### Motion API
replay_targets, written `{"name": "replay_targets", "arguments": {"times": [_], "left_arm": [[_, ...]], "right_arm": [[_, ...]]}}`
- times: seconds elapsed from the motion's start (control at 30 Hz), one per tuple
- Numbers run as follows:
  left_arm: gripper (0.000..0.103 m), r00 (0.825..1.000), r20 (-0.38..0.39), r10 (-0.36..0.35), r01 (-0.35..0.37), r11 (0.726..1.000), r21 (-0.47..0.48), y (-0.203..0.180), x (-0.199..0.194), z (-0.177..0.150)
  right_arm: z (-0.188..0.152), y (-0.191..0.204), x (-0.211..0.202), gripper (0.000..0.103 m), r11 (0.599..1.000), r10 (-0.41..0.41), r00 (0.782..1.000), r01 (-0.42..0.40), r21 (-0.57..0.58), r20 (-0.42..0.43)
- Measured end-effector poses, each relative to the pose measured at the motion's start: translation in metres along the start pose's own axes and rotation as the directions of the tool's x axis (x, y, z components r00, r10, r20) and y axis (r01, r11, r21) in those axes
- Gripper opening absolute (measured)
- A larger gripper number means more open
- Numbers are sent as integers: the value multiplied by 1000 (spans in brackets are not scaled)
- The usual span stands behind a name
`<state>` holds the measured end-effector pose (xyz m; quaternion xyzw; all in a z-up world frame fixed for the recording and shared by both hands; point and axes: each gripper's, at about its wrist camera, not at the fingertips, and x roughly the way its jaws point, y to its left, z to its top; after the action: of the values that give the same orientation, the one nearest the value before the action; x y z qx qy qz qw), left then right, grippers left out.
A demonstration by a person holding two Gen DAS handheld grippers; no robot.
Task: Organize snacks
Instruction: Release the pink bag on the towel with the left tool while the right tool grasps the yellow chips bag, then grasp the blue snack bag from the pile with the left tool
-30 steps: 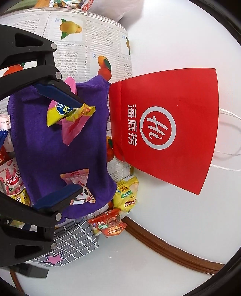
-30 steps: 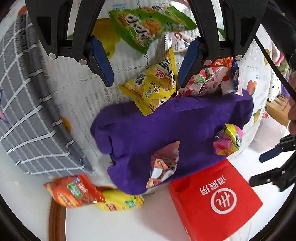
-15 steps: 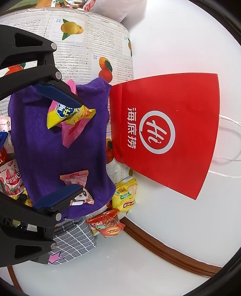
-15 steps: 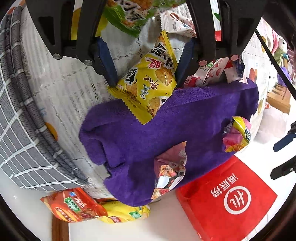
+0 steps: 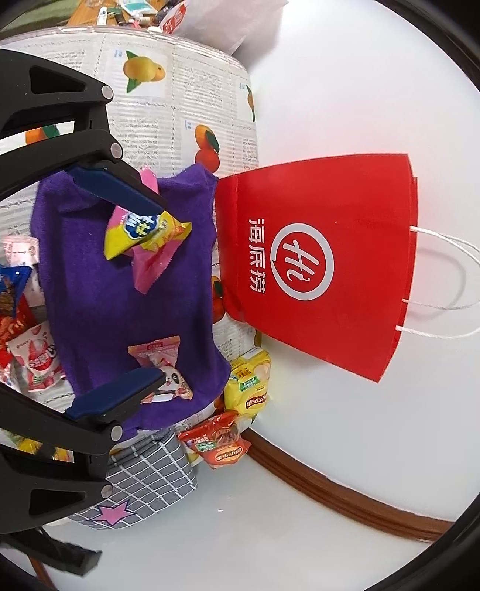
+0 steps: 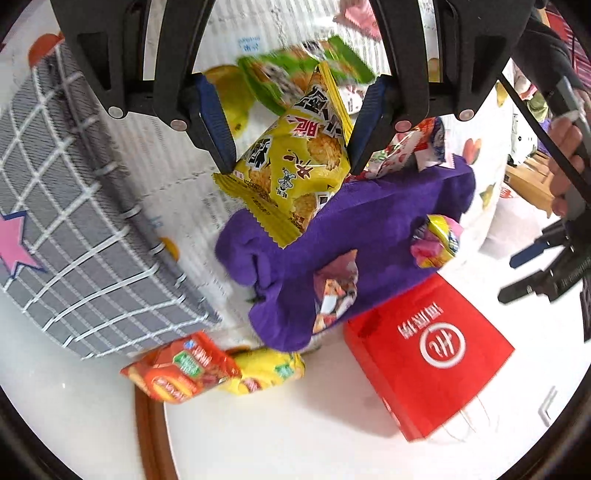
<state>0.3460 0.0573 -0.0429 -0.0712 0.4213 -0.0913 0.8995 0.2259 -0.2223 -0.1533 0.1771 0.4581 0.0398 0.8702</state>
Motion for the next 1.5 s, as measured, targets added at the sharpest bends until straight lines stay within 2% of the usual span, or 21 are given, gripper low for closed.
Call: {"name": "replay_targets", "arguments": {"times": [0.33, 0.6, 0.8, 1.07, 1.37, 1.5], "left_arm": [[83, 997, -75, 24, -26, 999, -20, 25, -17, -51], [83, 988, -154, 13, -14, 1000, -6, 19, -14, -103], [83, 978, -201, 54, -48, 998, 35, 15, -1, -132], [82, 973, -231, -8, 19, 999, 46, 9, 14, -146], [81, 968, -251, -21, 39, 997, 66, 3, 34, -151], [75, 967, -252, -33, 49, 997, 57, 3, 39, -151]], "right_arm": [[-13, -4, -27, 61, 998, 63, 997, -64, 12, 38], [-23, -7, -23, 61, 999, 54, 998, -54, -2, 11], [-26, -13, -28, 61, 999, 45, 999, -44, -12, 15], [-29, -22, -23, 61, 999, 40, 999, -40, 5, 0], [-29, -30, -16, 61, 1000, 20, 1000, -19, 19, -14], [-28, -31, -12, 61, 1000, 20, 999, -20, 24, -26]]}}
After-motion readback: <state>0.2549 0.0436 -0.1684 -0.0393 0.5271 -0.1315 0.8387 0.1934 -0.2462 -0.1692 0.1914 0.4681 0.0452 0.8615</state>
